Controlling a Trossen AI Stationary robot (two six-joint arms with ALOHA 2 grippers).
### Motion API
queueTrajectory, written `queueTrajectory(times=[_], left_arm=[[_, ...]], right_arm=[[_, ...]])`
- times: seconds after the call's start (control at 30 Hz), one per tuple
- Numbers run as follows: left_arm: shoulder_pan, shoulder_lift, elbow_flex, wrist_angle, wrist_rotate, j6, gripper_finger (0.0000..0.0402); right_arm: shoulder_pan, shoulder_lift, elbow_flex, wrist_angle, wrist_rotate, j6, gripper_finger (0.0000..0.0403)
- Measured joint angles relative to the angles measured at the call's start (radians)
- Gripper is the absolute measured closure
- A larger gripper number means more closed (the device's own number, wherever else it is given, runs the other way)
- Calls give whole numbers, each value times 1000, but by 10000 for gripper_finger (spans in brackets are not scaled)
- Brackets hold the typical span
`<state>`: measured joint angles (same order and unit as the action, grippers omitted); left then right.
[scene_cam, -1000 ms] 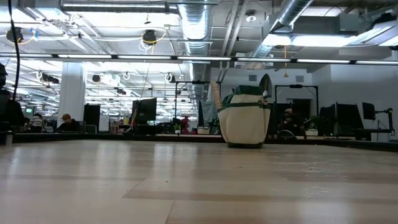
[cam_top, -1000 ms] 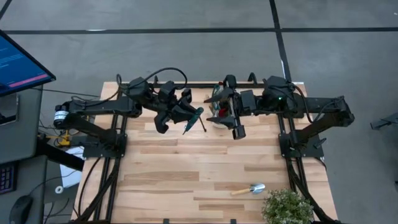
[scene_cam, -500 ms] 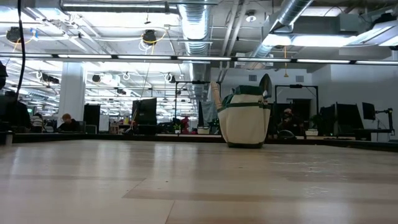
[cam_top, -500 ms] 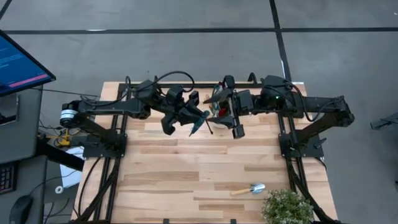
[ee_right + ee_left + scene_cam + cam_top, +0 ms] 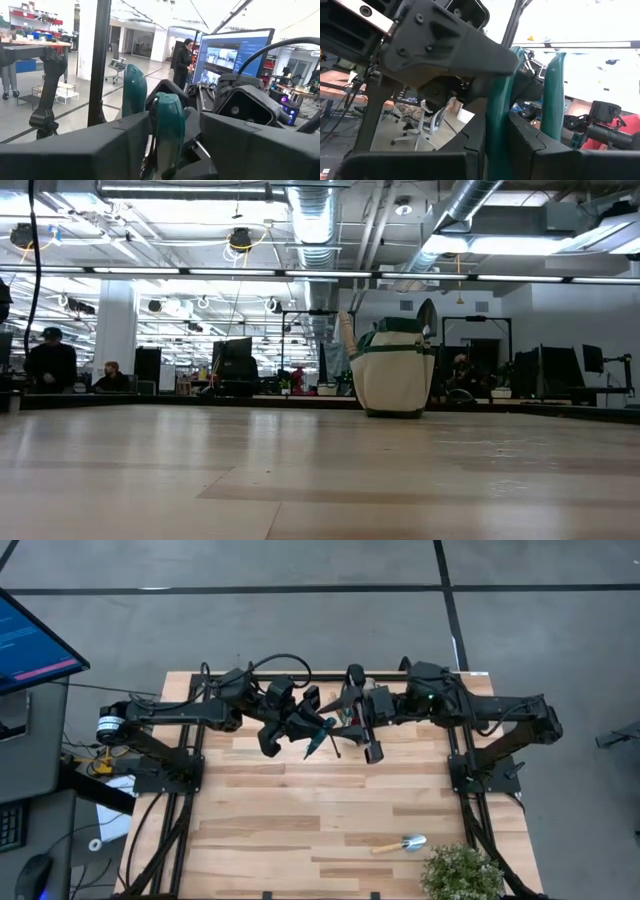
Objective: Pick & Place Garden tools in Gardening bag
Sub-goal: Put the shear scissors into the side pocket of the gardening bag
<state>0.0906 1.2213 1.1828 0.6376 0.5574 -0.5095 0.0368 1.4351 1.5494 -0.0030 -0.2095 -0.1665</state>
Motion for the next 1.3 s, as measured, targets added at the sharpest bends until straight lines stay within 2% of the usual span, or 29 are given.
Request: queueTrajectory(times=[0.2,0.53,0.63,0.93,1.0,1.13,1.23,1.3], left_arm=[[1,0,0,-1,-2,0,351],[13,0,0,-10,-23,3,339],[25,-1,0,-12,-22,3,305],[28,-2,0,-19,-2,-52,163],[29,-9,0,-32,-3,-56,142],[58,-53,0,-111,16,-53,128],[102,-107,0,-252,20,-26,134],[134,-147,0,-341,9,11,144]], right_arm=[[-17,-9,0,-10,-37,0,347],[-38,-9,0,-20,-75,34,350],[-36,-20,-1,-27,-75,36,350],[-20,-64,-1,-49,-74,36,350],[-19,-83,-1,-82,-26,36,350],[-5,-136,-1,-222,161,39,350],[30,-178,-1,-319,344,65,350],[64,-203,-1,-413,509,99,350]])
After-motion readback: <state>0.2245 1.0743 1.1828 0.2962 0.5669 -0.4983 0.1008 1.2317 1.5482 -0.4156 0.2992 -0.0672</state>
